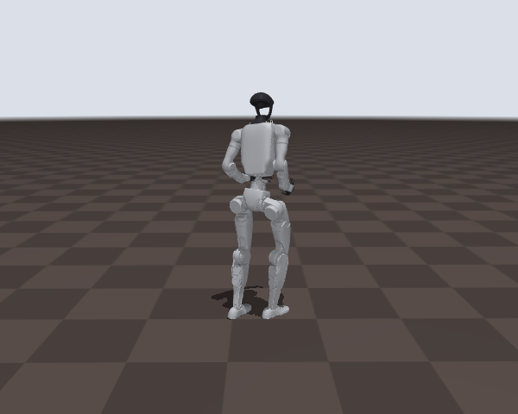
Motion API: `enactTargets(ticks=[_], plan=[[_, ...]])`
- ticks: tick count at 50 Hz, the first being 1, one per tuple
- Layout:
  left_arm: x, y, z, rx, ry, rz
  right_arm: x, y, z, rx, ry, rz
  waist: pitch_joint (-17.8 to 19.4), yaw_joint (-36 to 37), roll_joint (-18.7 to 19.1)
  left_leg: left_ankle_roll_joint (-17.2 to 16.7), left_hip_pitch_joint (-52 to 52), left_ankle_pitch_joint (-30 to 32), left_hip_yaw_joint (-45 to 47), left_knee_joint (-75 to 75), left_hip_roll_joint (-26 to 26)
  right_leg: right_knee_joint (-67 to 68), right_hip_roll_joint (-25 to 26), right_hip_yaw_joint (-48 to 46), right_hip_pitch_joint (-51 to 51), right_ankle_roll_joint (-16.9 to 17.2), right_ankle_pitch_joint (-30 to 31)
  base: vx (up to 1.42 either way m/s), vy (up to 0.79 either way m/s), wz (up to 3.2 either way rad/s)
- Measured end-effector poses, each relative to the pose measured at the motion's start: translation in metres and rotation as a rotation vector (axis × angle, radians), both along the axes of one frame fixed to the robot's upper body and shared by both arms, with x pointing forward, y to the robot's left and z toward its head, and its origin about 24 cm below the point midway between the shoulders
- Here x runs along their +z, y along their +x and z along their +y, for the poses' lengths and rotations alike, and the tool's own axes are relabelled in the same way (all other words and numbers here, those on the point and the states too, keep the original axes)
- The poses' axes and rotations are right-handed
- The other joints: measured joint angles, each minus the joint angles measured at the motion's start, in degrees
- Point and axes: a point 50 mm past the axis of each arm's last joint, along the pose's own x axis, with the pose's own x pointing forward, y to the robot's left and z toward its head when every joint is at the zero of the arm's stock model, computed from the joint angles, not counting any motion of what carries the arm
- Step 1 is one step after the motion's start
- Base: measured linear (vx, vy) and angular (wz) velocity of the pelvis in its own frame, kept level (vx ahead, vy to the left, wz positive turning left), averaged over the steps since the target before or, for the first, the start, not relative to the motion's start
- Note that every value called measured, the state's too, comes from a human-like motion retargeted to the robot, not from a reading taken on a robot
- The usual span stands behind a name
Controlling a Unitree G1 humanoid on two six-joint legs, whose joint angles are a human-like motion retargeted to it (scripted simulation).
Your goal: Walk run
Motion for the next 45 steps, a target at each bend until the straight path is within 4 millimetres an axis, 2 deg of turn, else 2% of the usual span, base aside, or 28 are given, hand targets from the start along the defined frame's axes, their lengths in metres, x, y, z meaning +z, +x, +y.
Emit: enactTargets(ticks=[2, 3, 7, 8, 10, 13, 15, 18, 21, 23, 25, 28, 30, 32, 35, 38, 43, 45], plan=[[0.006, 0.003, 0.006, 0.0, 0.028, -0.018, 0.004, 0.002, -0.003, 0.025, -0.035, -0.037, -0.7, 1.0, -0.4, 0.1, 1.4, -0.6, 3.1, -1.6, 0.3, 2.7, -2.7, -12.2, 1.0, -3.4, -3.6, -0.24, 0.12, -3.15], [0.007, 0.003, 0.008, 0.004, 0.034, -0.023, 0.005, 0.001, -0.005, 0.023, -0.052, -0.045, -1.4, 1.8, -0.9, 0.1, 2.2, -0.9, 4.8, -2.3, 0.0, 3.8, -2.4, -14.5, 2.1, -4.3, -5.2, 0.0, 0.09, -3.02], [0.002, -0.006, 0.006, 0.018, -0.01, -0.008, 0.0, -0.007, -0.009, -0.034, -0.052, -0.014, -4.8, 2.6, -1.2, -0.5, 7.2, -3.1, 13.7, -3.9, 0.4, 3.0, -2.6, -19.3, 7.7, -3.0, -8.0, 0.17, 0.03, -2.33], [0.001, -0.008, 0.005, 0.03, -0.034, -0.002, 0.0, -0.009, -0.01, -0.048, -0.048, -0.013, -5.2, 1.7, -1.5, -0.8, 8.5, -3.7, 15.6, -3.7, -0.1, -0.5, -2.3, -19.4, 9.6, -2.2, -9.2, 0.12, 0.02, -2.01], [-0.002, -0.013, 0.009, 0.081, -0.087, 0.004, 0.001, -0.009, -0.008, -0.046, -0.055, -0.028, -5.6, 1.9, -2.4, -2.5, 11.5, -4.3, 22.3, -2.4, -0.6, -3.9, 0.5, -13.3, 11.5, -4.1, -8.5, 0.11, 0.02, -2.33], [-0.006, -0.02, 0.012, 0.141, -0.157, 0.013, 0.004, -0.01, -0.011, -0.072, -0.094, -0.051, -5.3, 0.7, -3.8, -1.7, 10.9, -0.5, 24.5, 7.2, -0.1, -4.1, -1.6, -6.1, 11.5, -2.9, -4.0, 0.07, -0.05, -2.01], [-0.005, -0.019, 0.008, 0.16, -0.203, 0.005, 0.008, -0.008, -0.011, -0.103, -0.093, -0.071, -4.8, -0.3, -4.6, -0.3, 7.5, 1.3, 18.9, 15.1, -1.2, -5.3, -1.8, -1.2, 12.3, -1.8, -2.3, -0.13, -0.01, -2.12], [-0.006, -0.019, 0.008, 0.156, -0.187, 0.008, 0.008, -0.014, -0.016, -0.151, -0.097, -0.068, -5.6, -1.1, -4.3, -4.5, 4.5, 1.6, 5.5, 16.7, -3.6, -7.2, 0.8, 5.5, 13.3, -1.7, 0.5, 0.06, -0.05, -2.35], [-0.006, -0.019, 0.005, 0.145, -0.182, 0.006, 0.006, -0.02, -0.024, -0.198, -0.114, -0.057, -5.9, -0.2, -3.4, -4.6, 3.3, 1.9, -8.3, 12.6, -6.0, -8.0, 3.1, 12.9, 13.0, -0.8, 3.6, 0.0, 0.02, -2.81], [-0.005, -0.017, 0.003, 0.147, -0.191, -0.004, 0.008, -0.021, -0.028, -0.215, -0.121, -0.065, -5.3, 1.8, -2.5, -6.3, 3.6, 4.9, -19.1, 9.3, -8.8, -8.7, 5.8, 18.5, 12.6, 0.0, 5.7, -0.18, 0.06, -3.66], [-0.004, -0.016, 0.002, 0.146, -0.195, -0.014, 0.011, -0.019, -0.031, -0.227, -0.134, -0.082, -4.7, 2.9, -1.6, -6.9, 4.5, 10.4, -23.6, 5.5, -9.4, -9.6, 8.0, 23.1, 12.6, 1.8, 7.8, -0.21, 0.04, -3.49], [-0.004, -0.015, 0.0, 0.166, -0.211, -0.021, 0.015, -0.013, -0.035, -0.245, -0.154, -0.106, -4.7, 0.4, -1.3, 1.3, 7.8, 5.9, -2.5, 1.5, -5.7, -10.5, 7.3, 24.9, 11.5, 7.2, 9.0, -0.27, 0.06, -2.79], [-0.006, -0.016, 0.001, 0.197, -0.227, -0.018, 0.016, -0.013, -0.032, -0.246, -0.152, -0.113, -4.8, -1.4, 0.0, 1.1, 9.7, 6.0, -2.9, -1.6, -5.3, -10.9, 8.7, 26.8, 11.0, 9.5, 8.6, -0.34, 0.04, -3.12], [-0.002, -0.016, 0.007, 0.242, -0.237, -0.046, 0.019, -0.01, -0.024, -0.22, -0.15, -0.138, -4.1, -1.9, 1.2, 0.2, 9.6, 6.1, 1.2, -2.8, -3.1, -9.9, 8.9, 21.5, 9.1, 5.8, 6.2, -0.47, 0.01, -3.81], [0.005, -0.012, 0.013, 0.26, -0.225, -0.079, 0.023, -0.009, -0.025, -0.219, -0.174, -0.171, -3.8, -2.3, 2.6, 1.0, 10.9, 4.7, 11.5, -4.9, -1.3, -7.5, 4.3, 1.2, 7.9, 2.1, -0.2, -0.43, -0.02, -3.26], [0.002, -0.012, 0.01, 0.285, -0.266, -0.064, 0.017, -0.015, -0.034, -0.271, -0.199, -0.143, -5.4, 0.4, 3.1, 0.2, 12.3, 3.5, 21.4, -6.5, -0.1, -1.8, 2.1, -5.2, 8.1, -1.3, -4.7, -0.12, 0.01, -2.99], [-0.005, -0.019, 0.006, 0.325, -0.309, -0.039, 0.012, -0.024, -0.047, -0.345, -0.229, -0.114, -7.9, 1.9, 5.6, -1.4, 14.5, 1.5, 30.8, -7.5, 1.7, 2.5, 0.1, -7.5, 12.3, -2.5, -6.8, -0.03, -0.07, -2.11], [-0.004, -0.021, 0.008, 0.34, -0.291, -0.051, 0.013, -0.024, -0.049, -0.359, -0.239, -0.124, -7.8, 1.0, 5.8, -2.1, 15.3, 0.7, 32.8, -7.2, 1.6, 0.3, 0.0, -5.8, 15.0, -0.1, -4.5, -0.05, -0.19, -1.16]])
